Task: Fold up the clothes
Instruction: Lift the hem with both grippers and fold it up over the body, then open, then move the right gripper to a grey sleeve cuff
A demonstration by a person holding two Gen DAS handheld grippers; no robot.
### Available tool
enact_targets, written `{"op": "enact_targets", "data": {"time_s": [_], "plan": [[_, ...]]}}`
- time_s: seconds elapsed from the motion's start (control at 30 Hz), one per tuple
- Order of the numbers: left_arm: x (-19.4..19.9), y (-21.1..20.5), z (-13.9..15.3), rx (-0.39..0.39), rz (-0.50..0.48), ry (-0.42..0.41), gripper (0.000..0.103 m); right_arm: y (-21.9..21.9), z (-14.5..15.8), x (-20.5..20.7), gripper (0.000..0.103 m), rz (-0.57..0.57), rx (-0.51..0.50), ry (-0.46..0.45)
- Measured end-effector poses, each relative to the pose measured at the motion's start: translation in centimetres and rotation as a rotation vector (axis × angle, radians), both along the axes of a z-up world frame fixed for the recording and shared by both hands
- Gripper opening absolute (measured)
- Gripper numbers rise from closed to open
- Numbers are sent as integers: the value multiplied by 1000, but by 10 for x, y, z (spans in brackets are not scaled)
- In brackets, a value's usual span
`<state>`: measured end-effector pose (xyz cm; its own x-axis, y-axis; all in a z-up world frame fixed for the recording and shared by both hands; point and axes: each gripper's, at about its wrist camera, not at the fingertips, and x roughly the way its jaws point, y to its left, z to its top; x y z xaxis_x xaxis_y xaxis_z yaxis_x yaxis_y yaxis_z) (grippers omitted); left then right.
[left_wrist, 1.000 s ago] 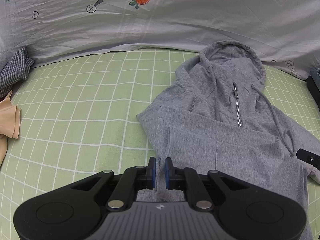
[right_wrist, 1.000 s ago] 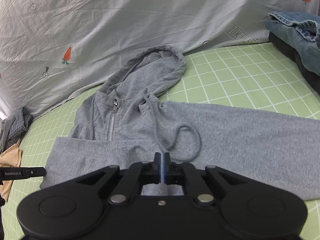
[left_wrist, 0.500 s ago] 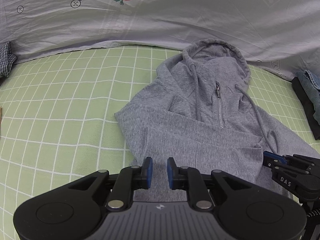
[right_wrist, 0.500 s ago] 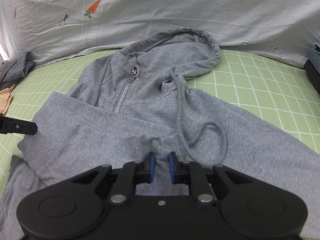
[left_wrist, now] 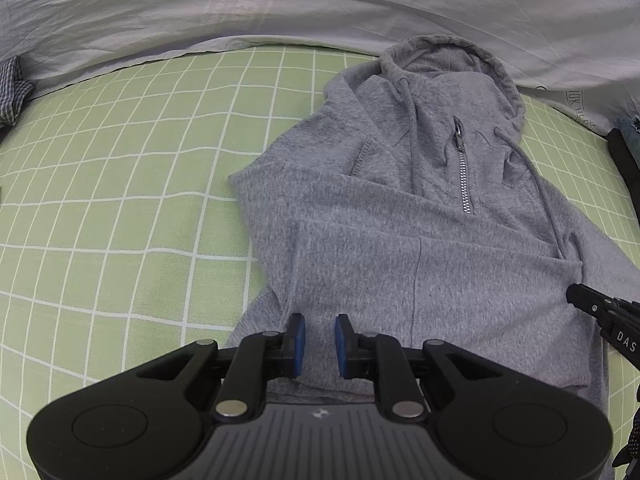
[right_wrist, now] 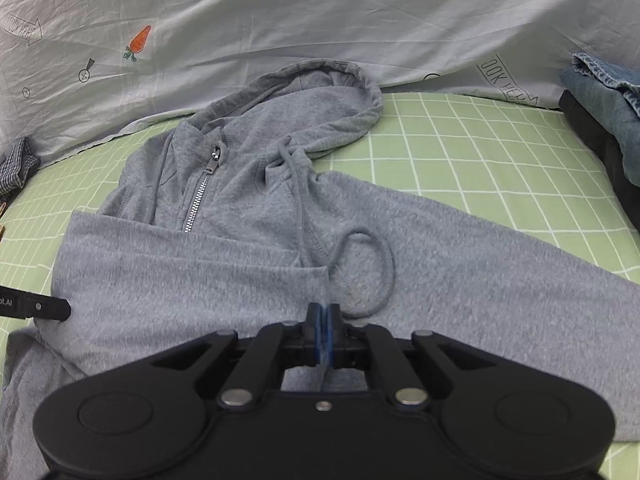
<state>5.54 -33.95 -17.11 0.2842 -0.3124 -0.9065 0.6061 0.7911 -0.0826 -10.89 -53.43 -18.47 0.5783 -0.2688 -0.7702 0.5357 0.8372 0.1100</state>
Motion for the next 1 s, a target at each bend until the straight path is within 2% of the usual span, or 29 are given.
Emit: {"op": "enact_targets", "data": {"time_s": [0.07, 0.13, 0.17, 0.27, 0.4, 0.73, 0.8, 0.9, 0.97, 1.0], "plan": [[-1, 0, 2, 8, 0, -2, 21, -5, 4, -5, 14, -30, 7, -18], [-5, -1, 4, 15, -3, -16, 24, -12, 9, -13, 37, -75, 12, -44], [-7, -3, 6, 16, -16, -19, 24, -16, 11, -18, 42, -104, 13, -59], [-13, -9, 8, 24, -59, -24, 27, -38, 16, -43, 51, -212, 7, -79], [-23, -19, 7, 62, -104, -27, 31, -67, 10, -83, 64, -376, -18, -50], [-35, -29, 3, 133, -130, -38, 35, -134, -14, -184, 69, -793, -85, 41], [-37, -30, 2, 145, -130, -43, 35, -144, -18, -197, 70, -847, -96, 50], [-39, -33, 1, 163, -131, -50, 36, -148, -20, -207, 71, -854, -108, 37], [-41, -35, 0, 175, -132, -54, 36, -145, -20, -207, 54, -830, -126, 19], [-42, -36, 0, 181, -132, -57, 36, -143, -20, -206, 36, -819, -136, 6]]}}
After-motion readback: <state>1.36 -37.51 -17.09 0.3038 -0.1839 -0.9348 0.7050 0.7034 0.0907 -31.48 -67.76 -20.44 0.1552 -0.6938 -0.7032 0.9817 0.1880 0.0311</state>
